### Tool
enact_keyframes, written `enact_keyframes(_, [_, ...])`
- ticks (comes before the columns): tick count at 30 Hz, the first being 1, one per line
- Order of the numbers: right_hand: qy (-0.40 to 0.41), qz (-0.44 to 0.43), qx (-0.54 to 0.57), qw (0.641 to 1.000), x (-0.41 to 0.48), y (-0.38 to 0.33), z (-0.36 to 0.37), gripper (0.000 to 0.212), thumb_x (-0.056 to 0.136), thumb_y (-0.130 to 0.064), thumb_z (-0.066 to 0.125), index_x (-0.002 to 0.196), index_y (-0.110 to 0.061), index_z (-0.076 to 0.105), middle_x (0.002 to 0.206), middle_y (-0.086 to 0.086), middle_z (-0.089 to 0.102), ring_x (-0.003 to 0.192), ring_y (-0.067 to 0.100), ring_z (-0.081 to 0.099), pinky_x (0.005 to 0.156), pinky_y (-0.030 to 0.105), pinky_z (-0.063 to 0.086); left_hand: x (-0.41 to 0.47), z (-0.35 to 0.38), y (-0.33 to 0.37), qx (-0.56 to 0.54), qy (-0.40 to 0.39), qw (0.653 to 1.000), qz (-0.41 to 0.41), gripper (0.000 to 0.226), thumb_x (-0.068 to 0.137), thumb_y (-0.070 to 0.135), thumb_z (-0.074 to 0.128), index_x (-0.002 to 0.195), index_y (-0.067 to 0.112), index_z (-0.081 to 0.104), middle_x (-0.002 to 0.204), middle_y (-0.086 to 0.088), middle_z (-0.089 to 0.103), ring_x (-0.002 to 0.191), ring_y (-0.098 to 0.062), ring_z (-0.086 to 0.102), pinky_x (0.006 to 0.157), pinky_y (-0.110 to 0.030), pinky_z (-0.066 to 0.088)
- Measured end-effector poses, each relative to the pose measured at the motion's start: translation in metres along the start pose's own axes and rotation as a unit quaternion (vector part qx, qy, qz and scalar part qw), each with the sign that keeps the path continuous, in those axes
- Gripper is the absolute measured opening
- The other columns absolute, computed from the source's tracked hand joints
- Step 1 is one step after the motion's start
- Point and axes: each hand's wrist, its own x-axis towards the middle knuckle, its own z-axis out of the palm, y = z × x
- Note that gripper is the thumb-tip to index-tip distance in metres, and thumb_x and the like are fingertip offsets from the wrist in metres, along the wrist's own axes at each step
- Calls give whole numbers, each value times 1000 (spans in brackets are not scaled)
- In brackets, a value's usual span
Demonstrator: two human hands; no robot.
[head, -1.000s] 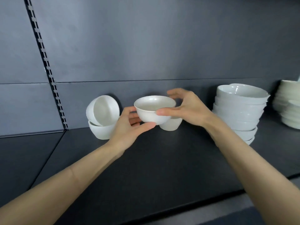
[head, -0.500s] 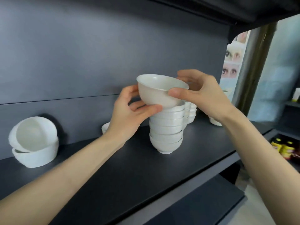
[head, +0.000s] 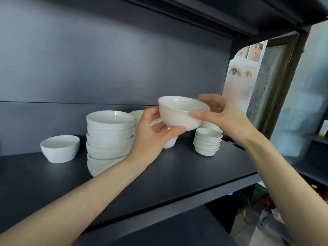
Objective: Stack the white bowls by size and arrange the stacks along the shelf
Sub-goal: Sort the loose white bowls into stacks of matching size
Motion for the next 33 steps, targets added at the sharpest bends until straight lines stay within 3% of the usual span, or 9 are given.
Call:
enact_keyframes(3, [-11, 5, 11, 1000, 19, 31, -18, 88, 51, -53, 73, 130, -20, 54, 107, -20, 64, 94, -11, 62, 77, 9, 49, 18, 25, -22, 12, 7, 1000, -5, 54, 71, 3, 80, 107, 29, 50, 117, 15, 58, 98, 2, 66, 83, -13, 52])
enact_keyframes(8, [-28, 15, 53, 998, 59, 83, -35, 88, 55, -44, 76, 134, -14, 52, 110, -16, 62, 91, -12, 61, 68, 2, 47, 59, 49, -66, 50, 39, 998, 0, 58, 66, 5, 84, 107, 28, 51, 117, 10, 61, 103, -7, 66, 92, -24, 53])
enact_keyframes(14, [-65, 26, 69, 995, 115, 136, -36, 65, 73, -21, 79, 131, -8, 52, 119, -2, 64, 78, -17, 62, 64, 0, 43, 106, 61, -118, 110, 73, 991, 8, 62, 67, 8, 85, 116, 25, 51, 117, 12, 61, 111, -6, 59, 88, -12, 47])
enact_keyframes(19, [-118, 27, 70, 990, 155, 172, -28, 59, 74, -12, 79, 125, 5, 55, 111, 9, 66, 87, -6, 66, 69, 8, 50, 129, 65, -161, 174, 125, 976, 26, 63, 70, 10, 84, 119, 25, 47, 121, 9, 59, 115, -6, 56, 88, -10, 42])
enact_keyframes(22, [-152, 23, 72, 986, 177, 189, -26, 38, 74, -6, 78, 106, 5, 61, 108, -3, 66, 92, -2, 65, 83, 15, 49, 138, 67, -176, 268, 147, 952, 31, 58, 74, 24, 82, 121, 26, 49, 123, 7, 55, 115, -8, 53, 95, -13, 41])
enact_keyframes(24, [-178, 17, 75, 981, 191, 197, -23, 32, 73, -8, 79, 100, -3, 63, 92, -16, 72, 79, -8, 65, 80, 10, 49, 142, 68, -179, 343, 161, 925, 37, 68, 76, 31, 79, 135, 20, 47, 123, 2, 50, 114, -10, 49, 100, -20, 38])
enact_keyframes(27, [-215, -1, 97, 972, 211, 210, -18, 37, 73, -8, 79, 105, -3, 61, 80, -22, 72, 76, -10, 63, 77, 7, 47, 147, 74, -185, 402, 202, 892, 46, 75, 78, 29, 77, 142, 14, 40, 121, 0, 46, 110, -10, 43, 93, -12, 30])
enact_keyframes(31, [-242, -35, 116, 963, 231, 226, -11, 50, 71, -4, 80, 113, 8, 58, 113, 10, 67, 94, 6, 66, 83, 14, 49, 153, 82, -199, 395, 237, 886, 41, 71, 82, 26, 74, 142, 11, 40, 131, 0, 53, 123, -12, 45, 102, -23, 36])
enact_keyframes(33, [-253, -47, 132, 957, 240, 232, -9, 57, 71, -3, 80, 118, 13, 53, 120, 21, 62, 103, 15, 57, 90, 21, 46, 155, 87, -202, 384, 242, 890, 36, 69, 84, 24, 72, 143, 13, 38, 135, 4, 53, 124, -7, 46, 104, -20, 35])
